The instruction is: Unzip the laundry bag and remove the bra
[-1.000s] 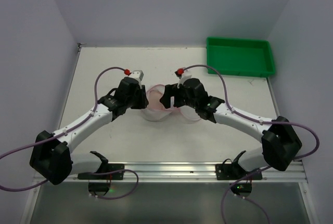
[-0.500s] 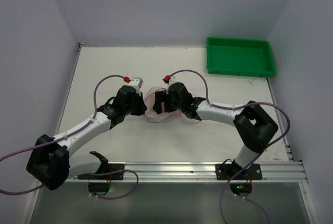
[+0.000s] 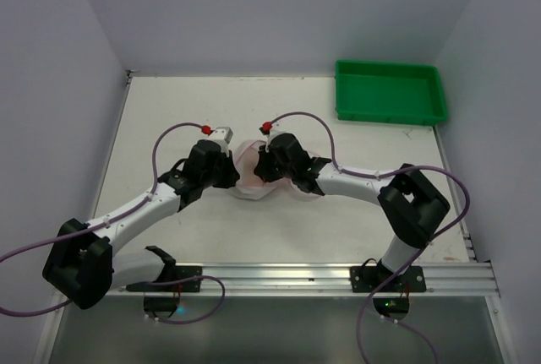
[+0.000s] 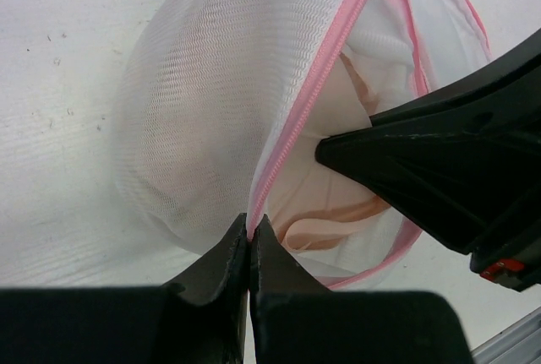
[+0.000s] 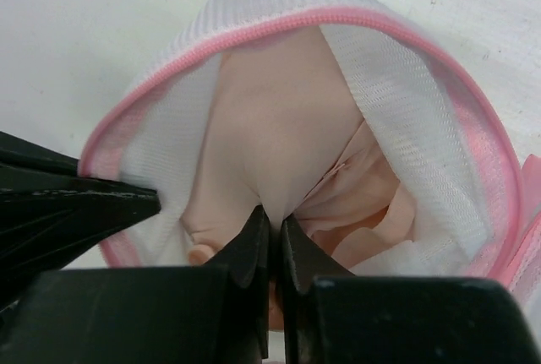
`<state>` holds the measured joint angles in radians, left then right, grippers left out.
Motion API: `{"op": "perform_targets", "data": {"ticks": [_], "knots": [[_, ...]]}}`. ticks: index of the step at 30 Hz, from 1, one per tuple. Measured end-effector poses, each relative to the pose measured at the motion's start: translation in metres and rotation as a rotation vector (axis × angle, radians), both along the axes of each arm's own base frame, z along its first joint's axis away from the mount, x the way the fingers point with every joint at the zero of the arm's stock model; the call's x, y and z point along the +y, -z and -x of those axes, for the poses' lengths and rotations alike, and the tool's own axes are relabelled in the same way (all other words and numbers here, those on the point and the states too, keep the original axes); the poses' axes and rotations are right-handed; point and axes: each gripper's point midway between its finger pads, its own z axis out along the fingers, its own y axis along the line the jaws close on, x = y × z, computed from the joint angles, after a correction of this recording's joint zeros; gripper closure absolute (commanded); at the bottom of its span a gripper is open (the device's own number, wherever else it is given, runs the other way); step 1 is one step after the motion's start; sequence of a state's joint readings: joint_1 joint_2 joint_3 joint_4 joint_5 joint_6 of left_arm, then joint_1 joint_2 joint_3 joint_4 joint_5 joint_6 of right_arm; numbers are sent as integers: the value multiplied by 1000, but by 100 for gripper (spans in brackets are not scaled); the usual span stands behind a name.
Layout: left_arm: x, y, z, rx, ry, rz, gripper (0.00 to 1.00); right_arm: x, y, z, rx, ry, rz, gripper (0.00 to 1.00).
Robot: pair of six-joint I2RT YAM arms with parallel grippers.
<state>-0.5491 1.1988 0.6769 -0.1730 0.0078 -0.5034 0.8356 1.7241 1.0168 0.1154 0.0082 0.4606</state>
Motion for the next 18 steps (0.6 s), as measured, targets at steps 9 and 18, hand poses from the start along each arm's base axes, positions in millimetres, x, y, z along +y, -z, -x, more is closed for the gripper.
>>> {"op": "perform_targets", "data": {"ticks": [9, 18], "knots": [[2, -9, -5, -10, -18, -11, 98, -5, -51, 6, -80, -21, -66, 100], [17, -26, -18, -10, -80, -16, 100, -20, -144, 46, -208, -176, -181, 100]]}}
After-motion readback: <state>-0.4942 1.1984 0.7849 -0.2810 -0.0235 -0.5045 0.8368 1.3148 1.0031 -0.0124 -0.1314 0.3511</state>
